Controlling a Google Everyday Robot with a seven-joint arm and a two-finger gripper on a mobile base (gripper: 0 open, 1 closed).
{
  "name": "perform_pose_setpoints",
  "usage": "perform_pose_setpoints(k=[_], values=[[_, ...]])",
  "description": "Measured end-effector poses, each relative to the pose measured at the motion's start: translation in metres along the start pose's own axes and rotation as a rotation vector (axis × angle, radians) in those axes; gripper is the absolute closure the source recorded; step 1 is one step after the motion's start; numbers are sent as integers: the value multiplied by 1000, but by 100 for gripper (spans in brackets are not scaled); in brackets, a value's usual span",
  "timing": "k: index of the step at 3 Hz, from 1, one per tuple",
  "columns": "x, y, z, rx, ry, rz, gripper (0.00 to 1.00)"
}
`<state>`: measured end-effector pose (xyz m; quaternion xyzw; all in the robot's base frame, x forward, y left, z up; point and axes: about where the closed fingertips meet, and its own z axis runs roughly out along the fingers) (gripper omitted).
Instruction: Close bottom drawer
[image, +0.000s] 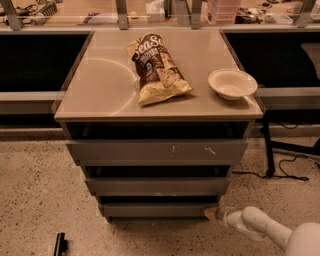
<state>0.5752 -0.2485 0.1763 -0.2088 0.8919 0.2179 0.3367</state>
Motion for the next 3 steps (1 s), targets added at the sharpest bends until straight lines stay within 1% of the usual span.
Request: perform_pose_setpoints(k=[1,2,3], values=[[34,11,-16,-64,30,102,100],[80,27,-63,-104,68,264,100],[85,34,-61,-116,76,272,81]])
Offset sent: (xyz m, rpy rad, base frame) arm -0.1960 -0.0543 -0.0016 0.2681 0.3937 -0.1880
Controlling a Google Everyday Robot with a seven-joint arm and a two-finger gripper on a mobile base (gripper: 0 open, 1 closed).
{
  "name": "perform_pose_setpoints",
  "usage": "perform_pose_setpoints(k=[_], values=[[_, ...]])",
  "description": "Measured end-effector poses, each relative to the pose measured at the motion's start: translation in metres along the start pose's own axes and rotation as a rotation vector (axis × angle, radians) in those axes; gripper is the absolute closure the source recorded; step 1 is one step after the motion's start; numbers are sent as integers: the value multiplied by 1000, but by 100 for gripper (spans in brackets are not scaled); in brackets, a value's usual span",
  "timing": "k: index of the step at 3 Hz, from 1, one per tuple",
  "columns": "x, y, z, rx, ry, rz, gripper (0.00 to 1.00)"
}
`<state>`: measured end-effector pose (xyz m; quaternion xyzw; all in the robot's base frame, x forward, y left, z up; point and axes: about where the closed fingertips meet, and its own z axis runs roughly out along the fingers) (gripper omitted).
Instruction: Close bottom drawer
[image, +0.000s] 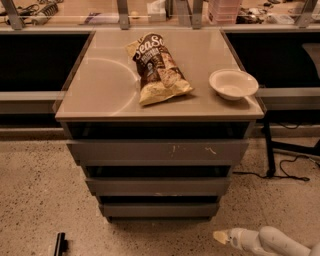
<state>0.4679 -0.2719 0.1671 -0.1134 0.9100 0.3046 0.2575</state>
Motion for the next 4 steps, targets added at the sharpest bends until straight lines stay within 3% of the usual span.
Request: perform_pose_setpoints(k=[3,4], values=[[0,0,0,0,0,0,11],[0,0,0,0,0,0,0]])
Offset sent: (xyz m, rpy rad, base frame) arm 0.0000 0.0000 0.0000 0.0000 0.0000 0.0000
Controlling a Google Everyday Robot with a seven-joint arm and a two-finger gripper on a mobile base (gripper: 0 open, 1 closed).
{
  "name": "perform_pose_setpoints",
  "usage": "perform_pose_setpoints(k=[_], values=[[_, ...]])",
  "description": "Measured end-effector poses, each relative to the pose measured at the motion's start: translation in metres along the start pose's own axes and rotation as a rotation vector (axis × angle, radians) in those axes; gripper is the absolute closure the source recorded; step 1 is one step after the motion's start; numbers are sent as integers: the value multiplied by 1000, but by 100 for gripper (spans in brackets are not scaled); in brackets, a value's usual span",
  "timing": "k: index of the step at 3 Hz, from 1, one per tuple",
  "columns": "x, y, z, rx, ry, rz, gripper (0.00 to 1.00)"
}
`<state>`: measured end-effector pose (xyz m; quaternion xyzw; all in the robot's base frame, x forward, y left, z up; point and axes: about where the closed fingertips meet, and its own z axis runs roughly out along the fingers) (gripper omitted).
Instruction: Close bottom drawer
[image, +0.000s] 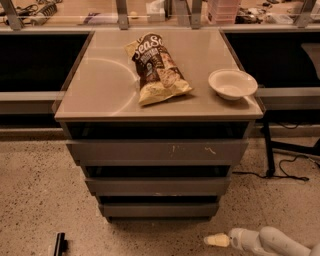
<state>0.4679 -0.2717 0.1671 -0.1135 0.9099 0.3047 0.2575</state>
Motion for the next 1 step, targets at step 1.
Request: perform_pose_setpoints(k=[1], values=[[0,0,0,0,0,0,0]])
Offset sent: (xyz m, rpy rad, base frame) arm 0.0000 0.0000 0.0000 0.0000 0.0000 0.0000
